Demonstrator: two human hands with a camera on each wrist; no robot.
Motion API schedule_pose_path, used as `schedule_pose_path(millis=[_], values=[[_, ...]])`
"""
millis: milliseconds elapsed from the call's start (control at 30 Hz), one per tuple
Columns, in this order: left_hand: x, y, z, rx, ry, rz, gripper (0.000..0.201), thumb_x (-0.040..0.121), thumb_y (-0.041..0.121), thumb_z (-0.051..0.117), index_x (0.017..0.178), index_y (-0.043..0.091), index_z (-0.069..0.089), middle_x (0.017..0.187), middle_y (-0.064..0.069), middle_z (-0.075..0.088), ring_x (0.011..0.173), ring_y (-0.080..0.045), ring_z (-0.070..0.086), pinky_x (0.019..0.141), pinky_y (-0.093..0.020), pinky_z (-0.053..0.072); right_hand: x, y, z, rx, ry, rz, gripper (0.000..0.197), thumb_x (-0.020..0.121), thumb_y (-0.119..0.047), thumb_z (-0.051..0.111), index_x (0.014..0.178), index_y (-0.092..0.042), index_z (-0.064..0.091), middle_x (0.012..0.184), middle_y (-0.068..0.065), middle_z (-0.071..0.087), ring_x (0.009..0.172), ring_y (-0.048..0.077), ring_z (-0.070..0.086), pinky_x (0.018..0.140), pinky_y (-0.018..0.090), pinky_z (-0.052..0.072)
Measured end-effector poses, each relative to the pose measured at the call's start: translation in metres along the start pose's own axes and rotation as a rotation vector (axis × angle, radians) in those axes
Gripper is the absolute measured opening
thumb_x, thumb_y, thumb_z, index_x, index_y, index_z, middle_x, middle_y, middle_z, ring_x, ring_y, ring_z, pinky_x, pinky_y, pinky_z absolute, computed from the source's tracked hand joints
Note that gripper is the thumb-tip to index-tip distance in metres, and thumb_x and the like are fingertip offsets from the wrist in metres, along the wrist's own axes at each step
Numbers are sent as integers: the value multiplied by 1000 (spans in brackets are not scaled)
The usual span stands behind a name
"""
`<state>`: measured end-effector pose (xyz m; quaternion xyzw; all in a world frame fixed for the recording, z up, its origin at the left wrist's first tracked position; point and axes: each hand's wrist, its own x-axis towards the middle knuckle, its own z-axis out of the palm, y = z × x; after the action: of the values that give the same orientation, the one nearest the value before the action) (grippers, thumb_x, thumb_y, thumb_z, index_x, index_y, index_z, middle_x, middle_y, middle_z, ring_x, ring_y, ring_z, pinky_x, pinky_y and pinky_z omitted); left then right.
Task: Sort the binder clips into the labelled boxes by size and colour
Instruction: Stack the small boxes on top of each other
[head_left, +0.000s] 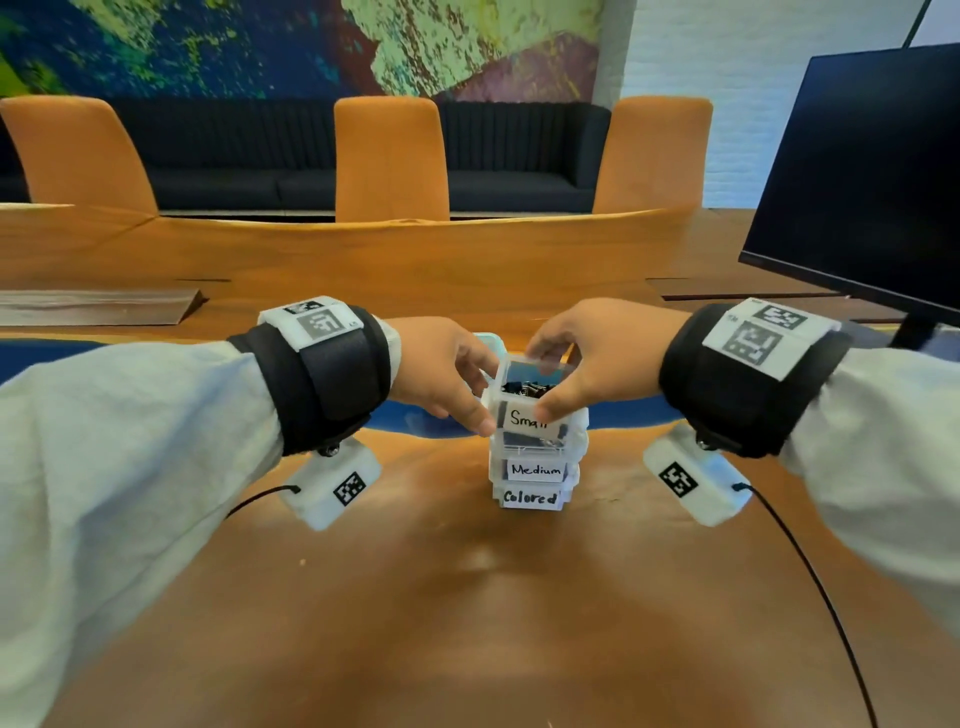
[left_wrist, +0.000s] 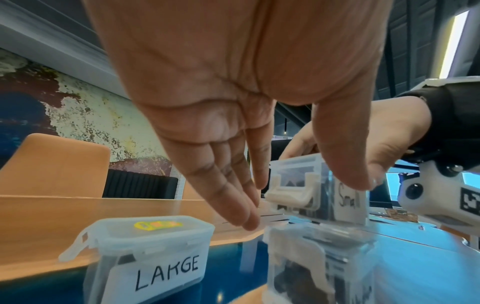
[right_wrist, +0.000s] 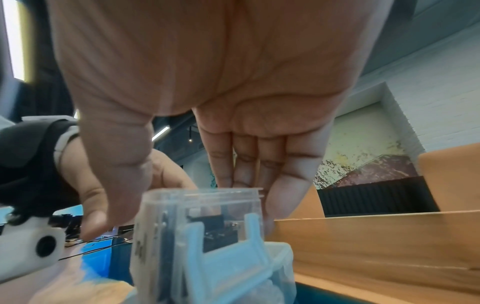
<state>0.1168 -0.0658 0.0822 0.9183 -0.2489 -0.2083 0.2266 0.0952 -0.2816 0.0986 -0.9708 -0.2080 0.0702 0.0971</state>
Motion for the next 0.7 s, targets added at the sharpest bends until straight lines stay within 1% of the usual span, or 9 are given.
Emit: schedule_pose_path(millis=[67, 167, 300, 400, 467, 500, 567, 600, 700], values=[[5, -7, 8, 4, -13, -12, 48, 76, 36, 86, 120, 35, 69, 110, 9, 74, 99, -10, 70, 86, -22, 53, 0, 2, 4, 13, -2, 2, 73, 72, -55, 81, 134, -24, 59, 117, -14, 66, 100, 6, 60, 85, 23, 45], [14, -19, 19, -108, 1, -56, 63, 74, 35, 88, 130, 18, 64, 102, 8, 73, 89, -10, 72, 78, -23, 57, -3, 3, 6, 43, -11, 2, 72, 72, -52, 82, 134, -25, 58, 121, -15, 65, 99, 2, 58, 85, 21, 41], [19, -23, 23, -162, 54, -73, 49, 75, 29, 89, 118, 20, 67, 90, 9, 72, 69, 0, 68, 70, -21, 55, -7, 4, 4, 47, -23, 0, 66, 73, -49, 82, 131, -27, 60, 124, -15, 64, 106, 6, 61, 96, 30, 49], [18, -22, 24, -192, 51, -76, 47, 75, 24, 88, 117, 19, 66, 89, 7, 72, 68, 0, 68, 68, -21, 56, -9, 6, 5, 58, -47, 8, 66, 72, -48, 83, 131, -32, 58, 121, -16, 63, 107, 8, 60, 99, 36, 49], [17, -22, 26, -237, 38, -81, 55, 74, 22, 89, 123, 21, 64, 95, 2, 71, 74, -5, 69, 72, -24, 59, -10, 8, 8, 63, -63, 23, 72, 70, -45, 85, 134, -36, 53, 121, -16, 61, 102, 7, 59, 95, 35, 49], [16, -20, 27, -250, 30, -79, 61, 73, 23, 90, 126, 24, 62, 101, 0, 70, 79, -6, 69, 74, -25, 59, -10, 8, 11, 58, -64, 30, 75, 70, -44, 86, 135, -37, 50, 122, -15, 60, 97, 6, 57, 89, 32, 47], [14, -16, 31, -246, 11, -76, 74, 69, 28, 92, 134, 31, 57, 118, 3, 66, 89, -6, 68, 72, -22, 59, -10, 10, 16, 45, -40, 26, 75, 70, -44, 86, 135, -37, 47, 121, -13, 61, 91, 5, 56, 80, 29, 45], [13, -14, 34, -233, -2, -73, 79, 68, 31, 92, 138, 31, 54, 125, 6, 63, 91, -5, 67, 70, -19, 58, -11, 12, 17, 46, -22, 21, 73, 71, -44, 85, 133, -38, 48, 119, -13, 62, 91, 5, 57, 79, 29, 46], [11, -4, 44, -161, -12, -70, 83, 69, 34, 91, 140, 27, 49, 129, 14, 55, 79, 1, 64, 57, -9, 50, -17, 18, 7, 119, 34, 34, 65, 73, -39, 85, 129, -39, 51, 112, -18, 62, 89, 2, 61, 80, 25, 49]])
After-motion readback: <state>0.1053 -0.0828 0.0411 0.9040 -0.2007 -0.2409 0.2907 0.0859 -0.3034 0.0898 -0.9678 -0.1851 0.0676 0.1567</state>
